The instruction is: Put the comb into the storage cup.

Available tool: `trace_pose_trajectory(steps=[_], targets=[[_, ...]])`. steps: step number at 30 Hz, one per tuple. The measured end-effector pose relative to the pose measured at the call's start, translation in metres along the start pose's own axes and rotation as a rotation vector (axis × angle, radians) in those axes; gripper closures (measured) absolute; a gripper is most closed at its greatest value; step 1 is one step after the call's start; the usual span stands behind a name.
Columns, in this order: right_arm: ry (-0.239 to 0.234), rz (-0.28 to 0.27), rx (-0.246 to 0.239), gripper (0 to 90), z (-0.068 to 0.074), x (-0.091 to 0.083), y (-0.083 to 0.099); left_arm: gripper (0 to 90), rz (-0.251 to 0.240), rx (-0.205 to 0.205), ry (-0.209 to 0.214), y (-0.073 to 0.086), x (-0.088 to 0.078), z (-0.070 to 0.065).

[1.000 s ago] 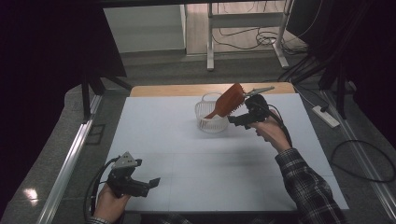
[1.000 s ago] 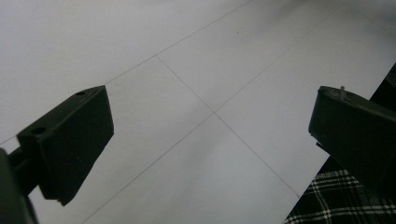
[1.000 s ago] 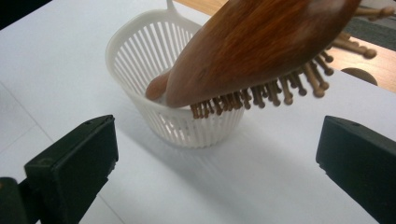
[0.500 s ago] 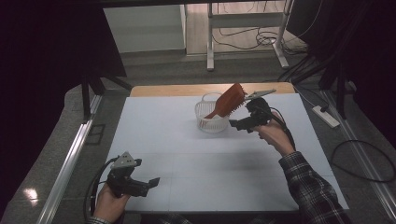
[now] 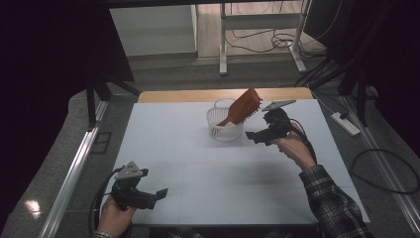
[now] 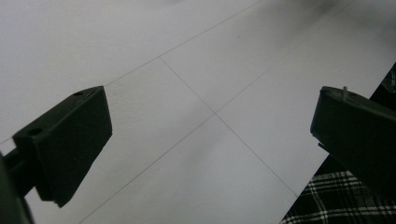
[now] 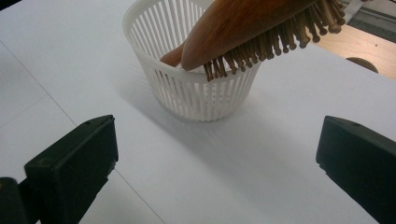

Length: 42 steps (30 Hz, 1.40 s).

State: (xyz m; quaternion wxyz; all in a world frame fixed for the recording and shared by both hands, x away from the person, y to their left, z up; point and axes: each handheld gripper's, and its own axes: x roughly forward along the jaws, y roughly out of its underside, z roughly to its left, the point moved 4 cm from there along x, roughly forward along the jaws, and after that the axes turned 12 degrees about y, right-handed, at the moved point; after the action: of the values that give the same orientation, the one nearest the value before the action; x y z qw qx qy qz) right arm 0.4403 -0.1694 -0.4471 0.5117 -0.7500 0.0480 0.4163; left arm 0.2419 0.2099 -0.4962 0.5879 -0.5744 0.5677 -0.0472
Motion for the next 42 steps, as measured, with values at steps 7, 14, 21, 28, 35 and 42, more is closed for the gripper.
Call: trace_pose_trajectory(steps=[7,14,21,28,35,42], targets=[[-0.002,-0.006,-0.001,0.0,0.002,-0.004,0.005,0.0,0.002,-0.007,-0.004,0.002,-0.004,0.001],[-0.007,-0.001,-0.008,0.0,0.003,-0.009,0.011,0.0,0.001,-0.005,-0.005,0.004,-0.007,0.001],[-0.008,0.002,-0.015,0.0,0.005,-0.014,0.015,0.0,-0.001,-0.007,-0.018,0.007,-0.012,0.003],[-0.013,0.003,-0.015,0.0,0.007,-0.019,0.020,0.0,-0.015,-0.013,-0.026,0.009,-0.016,0.004],[-0.023,0.002,-0.022,0.0,0.009,-0.024,0.023,0.0,-0.013,-0.009,-0.028,0.010,-0.017,0.005],[-0.028,0.006,-0.022,0.0,0.010,-0.029,0.030,0.0,-0.013,-0.015,-0.037,0.011,-0.019,0.006]])
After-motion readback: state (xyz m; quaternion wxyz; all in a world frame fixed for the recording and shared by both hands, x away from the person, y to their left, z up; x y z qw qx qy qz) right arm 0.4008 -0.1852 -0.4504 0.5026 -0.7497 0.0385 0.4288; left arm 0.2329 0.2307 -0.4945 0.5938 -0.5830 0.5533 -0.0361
